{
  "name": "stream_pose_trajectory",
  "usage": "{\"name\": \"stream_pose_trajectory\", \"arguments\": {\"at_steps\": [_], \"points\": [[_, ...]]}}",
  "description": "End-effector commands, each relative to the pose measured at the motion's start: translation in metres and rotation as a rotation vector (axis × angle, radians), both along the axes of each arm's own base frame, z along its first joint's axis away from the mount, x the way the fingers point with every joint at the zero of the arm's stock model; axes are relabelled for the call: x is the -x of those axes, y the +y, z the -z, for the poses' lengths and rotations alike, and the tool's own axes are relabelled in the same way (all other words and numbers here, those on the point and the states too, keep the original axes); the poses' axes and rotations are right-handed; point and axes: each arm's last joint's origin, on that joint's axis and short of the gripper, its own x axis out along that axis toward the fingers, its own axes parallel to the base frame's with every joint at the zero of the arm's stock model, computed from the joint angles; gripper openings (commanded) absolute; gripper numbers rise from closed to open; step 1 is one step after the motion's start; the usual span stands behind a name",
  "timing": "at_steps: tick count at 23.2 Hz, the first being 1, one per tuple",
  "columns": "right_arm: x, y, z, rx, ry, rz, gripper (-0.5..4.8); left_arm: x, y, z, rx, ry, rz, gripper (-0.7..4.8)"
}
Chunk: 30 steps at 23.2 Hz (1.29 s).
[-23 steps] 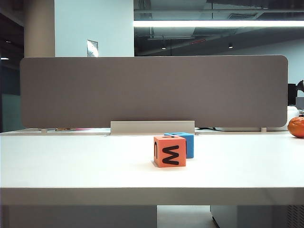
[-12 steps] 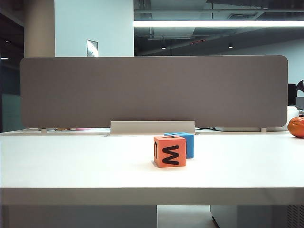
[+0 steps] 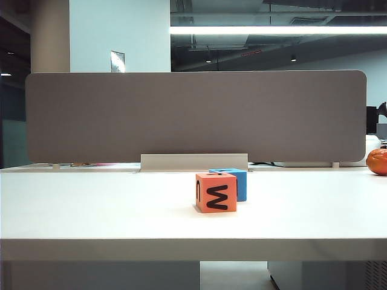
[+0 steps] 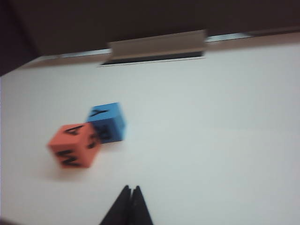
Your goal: Stack one letter block on top of another letter block.
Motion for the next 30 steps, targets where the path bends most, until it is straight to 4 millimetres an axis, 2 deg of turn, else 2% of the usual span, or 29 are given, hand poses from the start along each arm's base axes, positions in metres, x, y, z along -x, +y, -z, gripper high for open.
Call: {"name": "stream_pose_trajectory", "arguments": {"at_steps": [1, 3, 4, 7, 13, 17, 24, 30], "points": [[0.002, 0.005, 0.001, -0.016, 0.002, -0.181, -0.08, 0.0, 0.0, -0.003, 0.003, -0.021, -0.005, -0.06], [0.003, 0.007, 0.001, -0.022, 0.002, -0.258, -0.08, 0.0, 0.0, -0.004, 0.052, -0.029, 0.003, -0.06], [0.003, 0.007, 0.001, -0.023, 0.005, -0.27, -0.08, 0.0, -0.001, -0.005, 0.146, -0.034, 0.022, -0.06], [0.003, 0.007, 0.002, -0.024, 0.01, -0.269, -0.08, 0.0, -0.001, -0.005, 0.221, -0.041, 0.048, -0.06], [0.003, 0.007, 0.002, -0.022, 0.009, -0.268, -0.08, 0.001, -0.003, -0.009, 0.216, -0.068, 0.117, -0.06], [0.003, 0.007, 0.002, -0.02, 0.008, -0.252, -0.08, 0.003, -0.004, -0.02, 0.208, -0.1, 0.145, -0.06], [0.003, 0.007, 0.002, -0.02, 0.008, -0.252, -0.08, 0.002, -0.005, -0.055, 0.199, -0.124, 0.19, -0.06], [0.003, 0.007, 0.002, -0.02, 0.008, -0.253, -0.08, -0.016, -0.007, -0.094, 0.205, -0.058, 0.271, -0.06]]}}
